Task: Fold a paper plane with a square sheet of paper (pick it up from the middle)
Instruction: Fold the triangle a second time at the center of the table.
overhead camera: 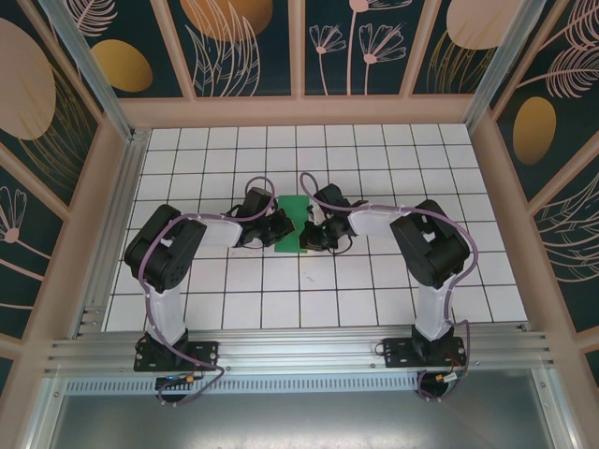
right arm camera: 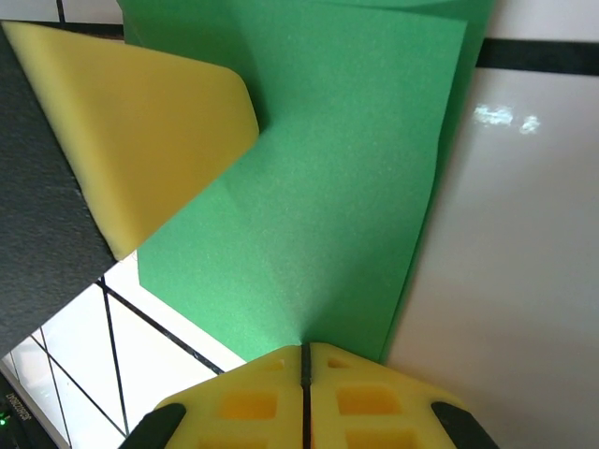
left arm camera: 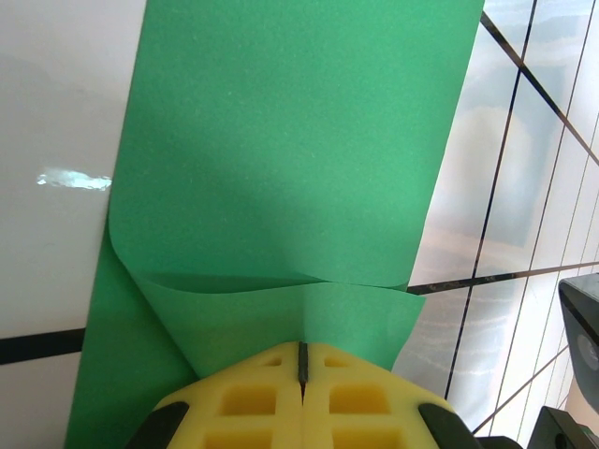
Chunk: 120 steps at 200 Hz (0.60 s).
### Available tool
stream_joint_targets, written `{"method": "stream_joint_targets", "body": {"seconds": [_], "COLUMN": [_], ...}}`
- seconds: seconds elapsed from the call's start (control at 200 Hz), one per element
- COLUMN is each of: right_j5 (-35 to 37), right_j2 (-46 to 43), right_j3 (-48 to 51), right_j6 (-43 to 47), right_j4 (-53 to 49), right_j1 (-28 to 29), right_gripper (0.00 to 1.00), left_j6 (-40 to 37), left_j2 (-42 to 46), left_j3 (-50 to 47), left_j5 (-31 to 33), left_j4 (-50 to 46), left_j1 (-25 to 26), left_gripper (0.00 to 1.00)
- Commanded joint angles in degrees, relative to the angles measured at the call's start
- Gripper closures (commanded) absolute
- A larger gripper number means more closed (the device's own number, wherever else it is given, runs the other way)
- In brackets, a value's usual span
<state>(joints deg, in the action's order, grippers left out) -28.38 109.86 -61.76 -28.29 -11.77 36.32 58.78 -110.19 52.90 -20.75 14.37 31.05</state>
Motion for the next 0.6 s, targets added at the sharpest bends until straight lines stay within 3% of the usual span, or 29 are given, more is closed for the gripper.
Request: {"method": "stream_joint_targets", "body": {"seconds": [0.0, 0.19, 0.345, 0.595], "right_j5": [0.25, 2.67, 5.81, 8.31], "right_j2": [-0.44, -6.31, -10.73, -5.48], "right_j3": [3.63, 3.93, 0.14, -4.55], "right_j6": [1.95, 4.61, 3.38, 0.83], "right_j4": [-5.42, -11.44, -9.09, -4.14], "right_j1": [0.18, 0.15, 0.16, 0.37], "right_gripper": [0.90, 0.90, 0.90, 0.90], "left_j6": [0.25, -0.06, 0.10, 0.00], "left_j2": [-1.22, -1.15, -1.25, -1.24], "left_j3": [-1.75, -1.66, -1.75, -1.76], "left_j5": [2.12, 2.21, 2.22, 2.22], "left_j4": [-3.43, -3.60, -3.43, -3.39], "left_j1": [0.06, 0.00, 0.06, 0.04], "left_gripper": [0.94, 0.94, 0.94, 0.94]}}
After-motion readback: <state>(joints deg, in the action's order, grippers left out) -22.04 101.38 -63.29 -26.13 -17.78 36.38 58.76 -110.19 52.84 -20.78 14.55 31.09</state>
